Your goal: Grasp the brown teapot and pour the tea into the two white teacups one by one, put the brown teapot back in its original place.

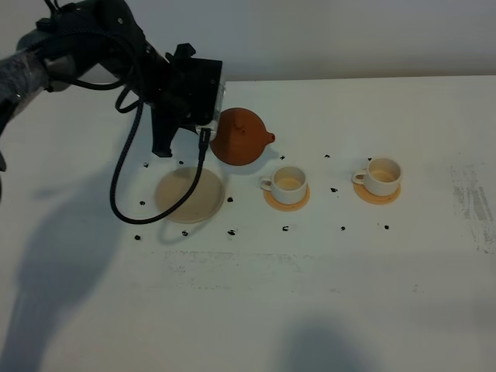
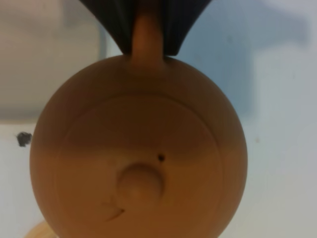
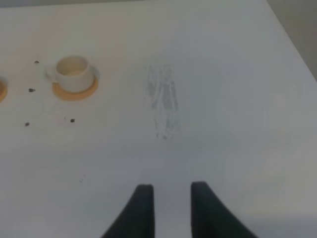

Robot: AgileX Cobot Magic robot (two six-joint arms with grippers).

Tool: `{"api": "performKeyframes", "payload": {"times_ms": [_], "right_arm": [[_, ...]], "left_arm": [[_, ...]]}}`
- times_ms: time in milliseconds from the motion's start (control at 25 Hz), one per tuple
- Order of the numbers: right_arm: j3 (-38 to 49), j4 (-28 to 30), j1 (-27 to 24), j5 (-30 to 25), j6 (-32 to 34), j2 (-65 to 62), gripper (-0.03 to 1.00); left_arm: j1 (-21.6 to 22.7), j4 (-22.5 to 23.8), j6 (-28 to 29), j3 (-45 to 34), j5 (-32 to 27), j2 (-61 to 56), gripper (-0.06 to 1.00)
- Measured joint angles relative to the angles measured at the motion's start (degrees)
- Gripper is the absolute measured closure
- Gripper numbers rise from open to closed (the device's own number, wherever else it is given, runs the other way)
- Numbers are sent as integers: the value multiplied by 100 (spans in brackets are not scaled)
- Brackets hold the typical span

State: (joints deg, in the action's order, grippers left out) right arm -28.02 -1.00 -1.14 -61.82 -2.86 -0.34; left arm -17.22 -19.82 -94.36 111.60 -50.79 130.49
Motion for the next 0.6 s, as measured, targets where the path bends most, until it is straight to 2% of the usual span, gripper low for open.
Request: {"api": "performKeyframes", "payload": {"times_ms": [440, 600], "right_arm": [[0, 0, 0, 0, 0, 0, 75], [0, 0, 0, 0, 0, 0, 75]], "left_arm": [[-185, 40, -375, 91, 64, 114, 87], [-276, 254, -462, 95, 191, 114, 87]]}}
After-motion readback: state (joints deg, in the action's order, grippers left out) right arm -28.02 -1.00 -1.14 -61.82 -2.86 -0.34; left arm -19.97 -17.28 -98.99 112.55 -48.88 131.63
